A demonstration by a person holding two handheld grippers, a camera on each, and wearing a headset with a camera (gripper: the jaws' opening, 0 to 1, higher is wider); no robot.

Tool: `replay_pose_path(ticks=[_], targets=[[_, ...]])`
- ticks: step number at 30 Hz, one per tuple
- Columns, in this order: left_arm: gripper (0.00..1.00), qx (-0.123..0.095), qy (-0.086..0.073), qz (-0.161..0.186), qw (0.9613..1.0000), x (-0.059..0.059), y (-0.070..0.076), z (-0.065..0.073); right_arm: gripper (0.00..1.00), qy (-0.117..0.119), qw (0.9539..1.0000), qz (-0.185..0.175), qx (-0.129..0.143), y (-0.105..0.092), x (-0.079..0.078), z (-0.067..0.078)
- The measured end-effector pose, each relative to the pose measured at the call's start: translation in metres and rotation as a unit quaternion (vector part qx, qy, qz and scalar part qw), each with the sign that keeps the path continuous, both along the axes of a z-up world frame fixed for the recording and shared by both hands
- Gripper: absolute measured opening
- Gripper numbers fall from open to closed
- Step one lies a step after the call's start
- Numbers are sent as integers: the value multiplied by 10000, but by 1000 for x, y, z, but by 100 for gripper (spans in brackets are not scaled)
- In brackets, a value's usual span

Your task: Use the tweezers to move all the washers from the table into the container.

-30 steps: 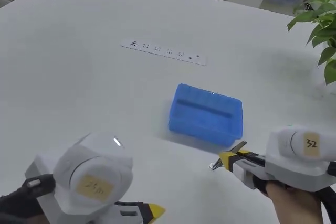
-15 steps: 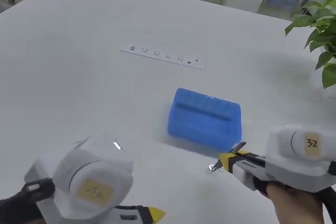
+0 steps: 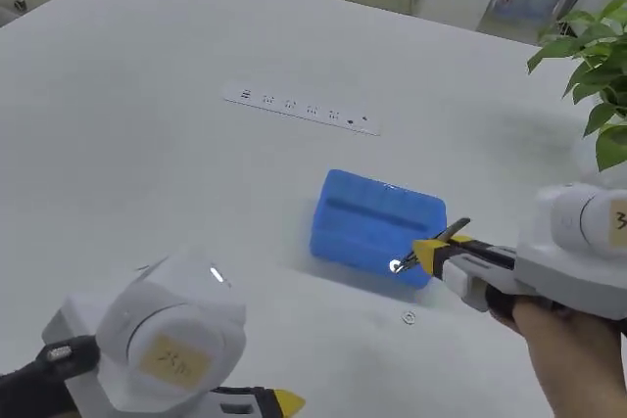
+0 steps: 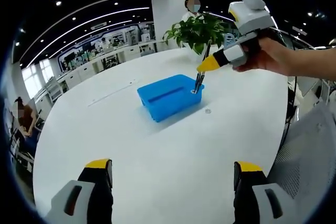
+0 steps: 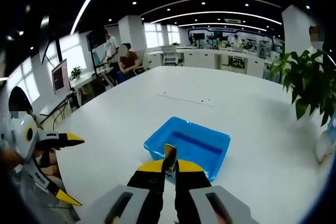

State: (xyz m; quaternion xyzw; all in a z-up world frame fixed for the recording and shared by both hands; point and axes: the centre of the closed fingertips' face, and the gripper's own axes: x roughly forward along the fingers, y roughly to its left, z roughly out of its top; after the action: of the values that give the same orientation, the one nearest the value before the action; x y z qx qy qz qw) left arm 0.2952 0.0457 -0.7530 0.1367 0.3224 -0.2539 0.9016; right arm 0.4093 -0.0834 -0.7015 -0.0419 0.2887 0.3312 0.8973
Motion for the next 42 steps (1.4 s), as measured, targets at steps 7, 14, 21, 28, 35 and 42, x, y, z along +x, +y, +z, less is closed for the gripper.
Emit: replay_pose_path(ticks=[7, 14, 21, 28, 35, 42], targets=[[99, 3, 25, 5, 10000, -1, 1, -1, 3, -135, 9999, -11, -30, 5, 18, 2], [99, 17, 61, 22, 10000, -1, 2, -3, 3, -36, 9999, -50, -158, 8, 38, -18], [99, 14, 112, 21, 9999, -2, 2, -6, 3, 125, 9995, -69, -284, 8, 48, -39], [99, -29, 144, 45, 9999, -3, 3, -8, 3, 247, 9989, -42, -408, 10, 50, -56], [99, 0, 173, 48, 9998, -2, 4, -10, 3, 336, 9982, -38, -490, 11, 55, -67], [99, -39, 162, 46, 9999, 0, 4, -9, 3, 361, 9977, -45, -575, 10, 56, -69]])
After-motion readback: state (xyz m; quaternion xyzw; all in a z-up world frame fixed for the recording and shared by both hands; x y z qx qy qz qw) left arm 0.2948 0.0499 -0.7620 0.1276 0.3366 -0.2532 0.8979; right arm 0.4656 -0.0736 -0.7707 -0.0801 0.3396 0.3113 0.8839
